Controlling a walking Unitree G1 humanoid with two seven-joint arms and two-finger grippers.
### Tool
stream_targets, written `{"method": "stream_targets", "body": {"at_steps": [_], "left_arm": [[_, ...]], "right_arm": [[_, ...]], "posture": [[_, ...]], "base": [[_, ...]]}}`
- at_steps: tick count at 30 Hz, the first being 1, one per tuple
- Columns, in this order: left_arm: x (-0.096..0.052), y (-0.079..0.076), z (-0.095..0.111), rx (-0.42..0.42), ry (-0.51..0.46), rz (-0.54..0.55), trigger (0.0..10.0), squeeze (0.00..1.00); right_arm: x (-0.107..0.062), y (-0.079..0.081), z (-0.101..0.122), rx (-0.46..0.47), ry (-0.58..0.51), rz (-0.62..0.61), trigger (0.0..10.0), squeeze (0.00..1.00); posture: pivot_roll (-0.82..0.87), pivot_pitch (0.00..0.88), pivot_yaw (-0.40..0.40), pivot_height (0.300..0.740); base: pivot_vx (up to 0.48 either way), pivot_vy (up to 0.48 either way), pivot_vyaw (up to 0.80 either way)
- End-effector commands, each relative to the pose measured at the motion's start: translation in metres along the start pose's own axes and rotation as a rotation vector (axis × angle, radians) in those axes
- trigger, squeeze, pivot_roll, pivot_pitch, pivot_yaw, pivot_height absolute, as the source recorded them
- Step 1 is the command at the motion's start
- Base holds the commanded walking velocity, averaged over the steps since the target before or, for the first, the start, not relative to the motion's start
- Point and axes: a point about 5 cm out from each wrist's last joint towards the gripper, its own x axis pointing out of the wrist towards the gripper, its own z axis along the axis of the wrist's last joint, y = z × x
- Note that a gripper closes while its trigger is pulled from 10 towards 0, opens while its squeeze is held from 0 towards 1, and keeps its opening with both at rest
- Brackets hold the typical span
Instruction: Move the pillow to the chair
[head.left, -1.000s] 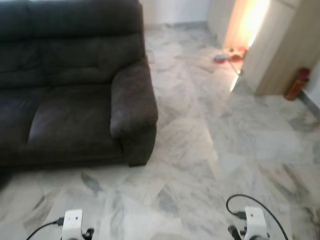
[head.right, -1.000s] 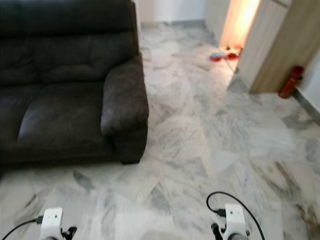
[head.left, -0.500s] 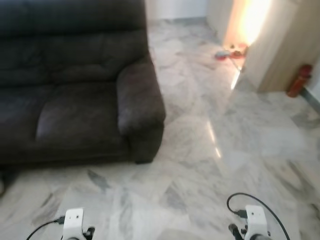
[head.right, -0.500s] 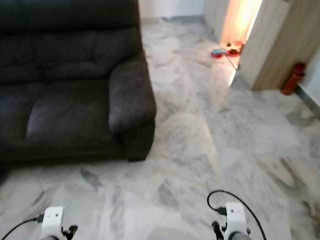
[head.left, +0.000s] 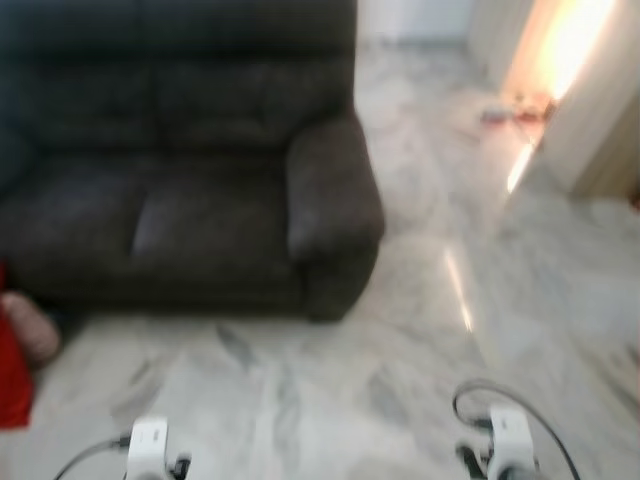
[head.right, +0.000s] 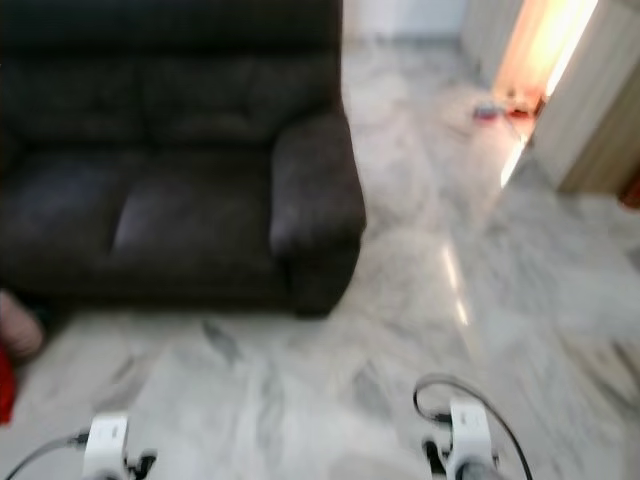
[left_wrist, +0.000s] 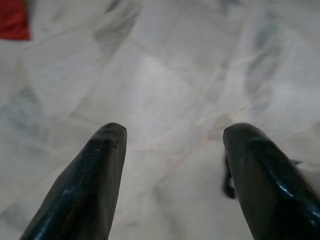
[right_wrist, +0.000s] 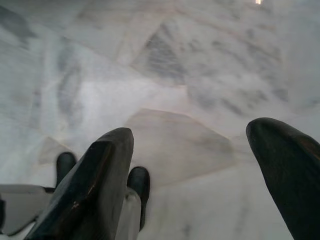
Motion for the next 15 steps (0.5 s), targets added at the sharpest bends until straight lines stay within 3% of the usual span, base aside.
{"method": "stream_targets", "body": {"at_steps": [1, 15], "left_arm": [[-0.0004, -0.0034, -0.0038, -0.005, 0.019, -0.011, 10.0, 0.0], [-0.0003, -0.0038, -0.0035, -0.005, 0.018, -0.012, 10.0, 0.0]], "right_arm": [[-0.0021, -0.005, -0.009, 0.013, 0.025, -0.012, 10.0, 0.0], [-0.0022, -0.0054, -0.0087, 0.009, 0.025, -0.011, 10.0, 0.0]], "posture": [[-0.01, 0.04, 0.028, 0.74], [-0.01, 0.05, 0.024, 0.74]], "base": [[0.0, 0.262, 0.0], [0.0, 0.261, 0.0]]}}
